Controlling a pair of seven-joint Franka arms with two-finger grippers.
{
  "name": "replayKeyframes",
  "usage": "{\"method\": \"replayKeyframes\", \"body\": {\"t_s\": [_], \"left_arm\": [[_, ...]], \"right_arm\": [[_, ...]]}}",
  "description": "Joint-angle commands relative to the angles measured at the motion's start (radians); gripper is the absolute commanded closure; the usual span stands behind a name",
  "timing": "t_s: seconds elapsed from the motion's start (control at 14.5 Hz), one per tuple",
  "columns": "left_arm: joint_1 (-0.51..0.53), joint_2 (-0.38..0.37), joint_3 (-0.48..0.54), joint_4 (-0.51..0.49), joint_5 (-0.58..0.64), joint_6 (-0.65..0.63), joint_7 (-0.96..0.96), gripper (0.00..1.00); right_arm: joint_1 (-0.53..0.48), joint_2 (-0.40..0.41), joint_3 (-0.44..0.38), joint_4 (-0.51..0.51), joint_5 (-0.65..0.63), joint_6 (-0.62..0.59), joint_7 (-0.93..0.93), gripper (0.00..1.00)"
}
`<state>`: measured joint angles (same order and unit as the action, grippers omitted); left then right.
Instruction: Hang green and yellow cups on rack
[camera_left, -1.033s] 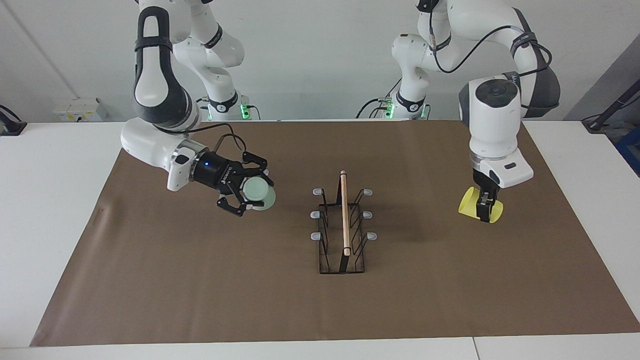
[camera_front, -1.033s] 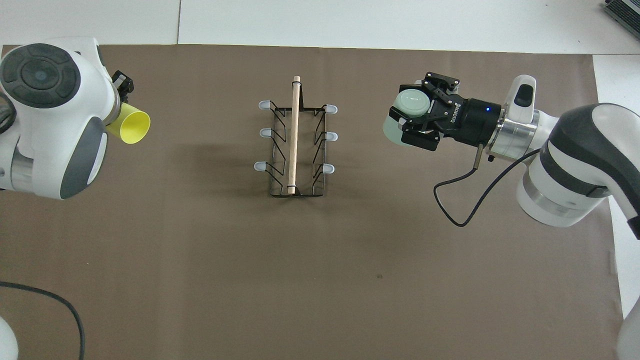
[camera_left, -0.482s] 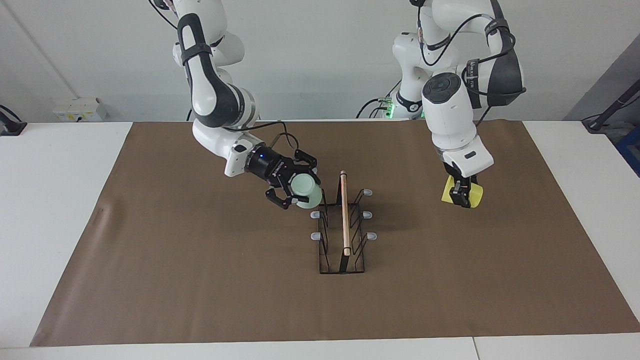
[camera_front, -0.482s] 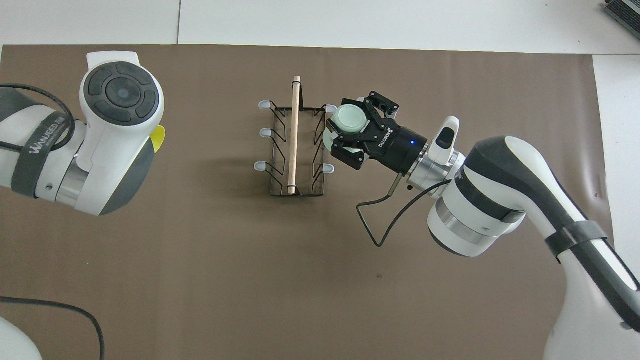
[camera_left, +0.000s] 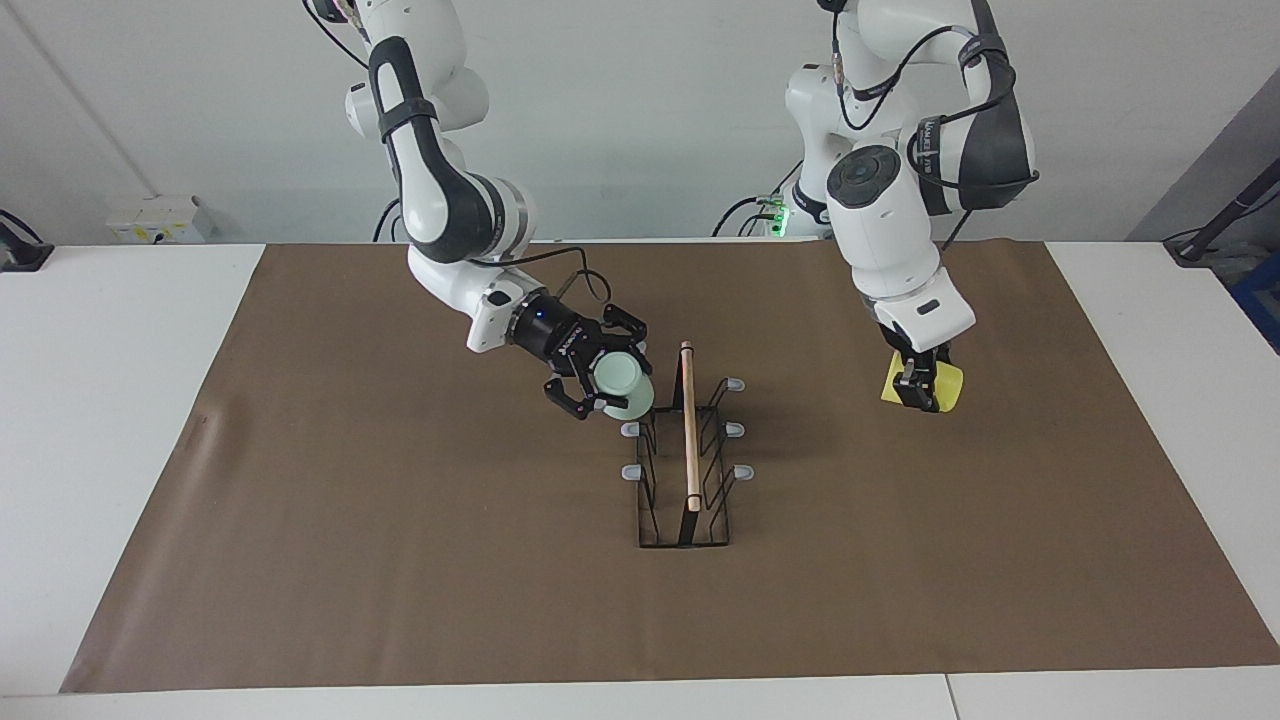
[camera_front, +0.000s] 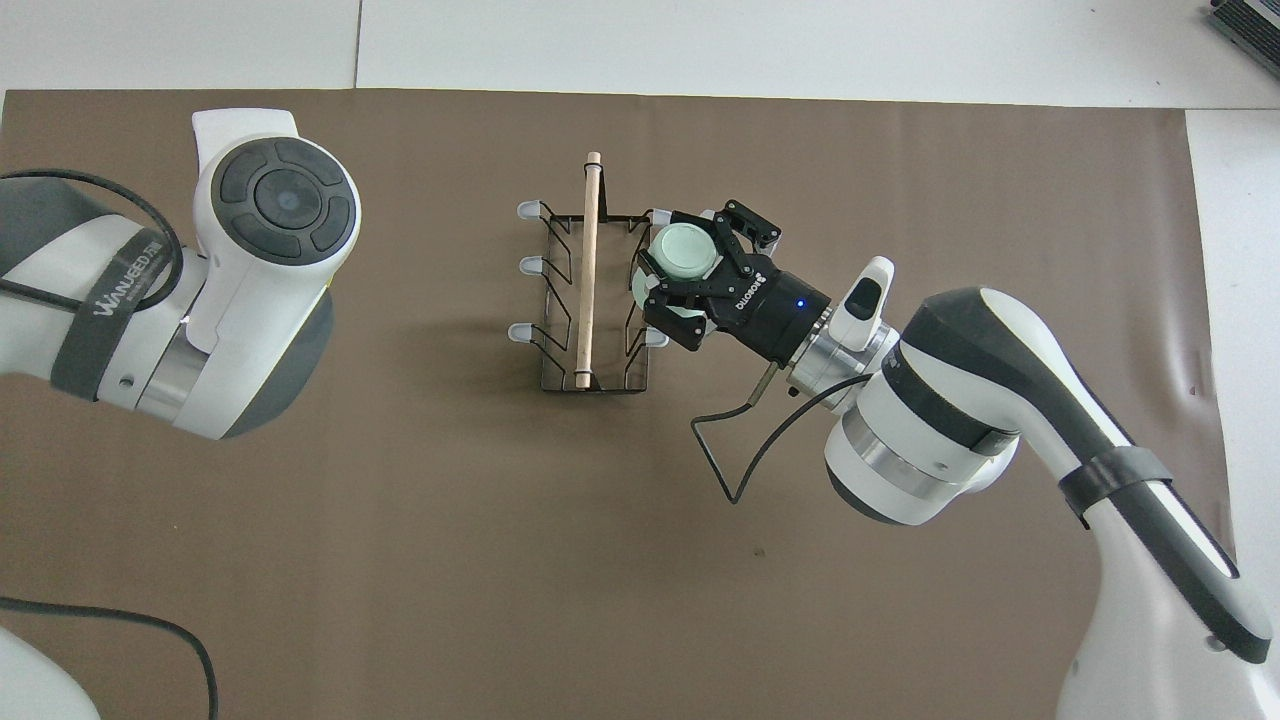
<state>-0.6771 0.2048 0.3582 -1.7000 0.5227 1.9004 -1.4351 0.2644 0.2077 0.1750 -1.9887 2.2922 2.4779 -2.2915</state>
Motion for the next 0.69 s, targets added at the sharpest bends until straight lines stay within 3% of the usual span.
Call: {"method": "replayKeyframes", "body": {"t_s": [0.0, 0.62], "left_arm": [[-0.022, -0.035, 0.01, -0.03, 0.028, -0.018, -0.024, 1.0], [-0.024, -0.036, 0.008, -0.038, 0.028, -0.004, -0.05, 1.0]], "right_arm": [[0.013, -0.002, 0.001, -0.03, 0.073, 0.003, -0.074, 1.0], [0.019, 0.084, 0.001, -0.088, 0.213, -0.132, -0.252, 1.0]]}}
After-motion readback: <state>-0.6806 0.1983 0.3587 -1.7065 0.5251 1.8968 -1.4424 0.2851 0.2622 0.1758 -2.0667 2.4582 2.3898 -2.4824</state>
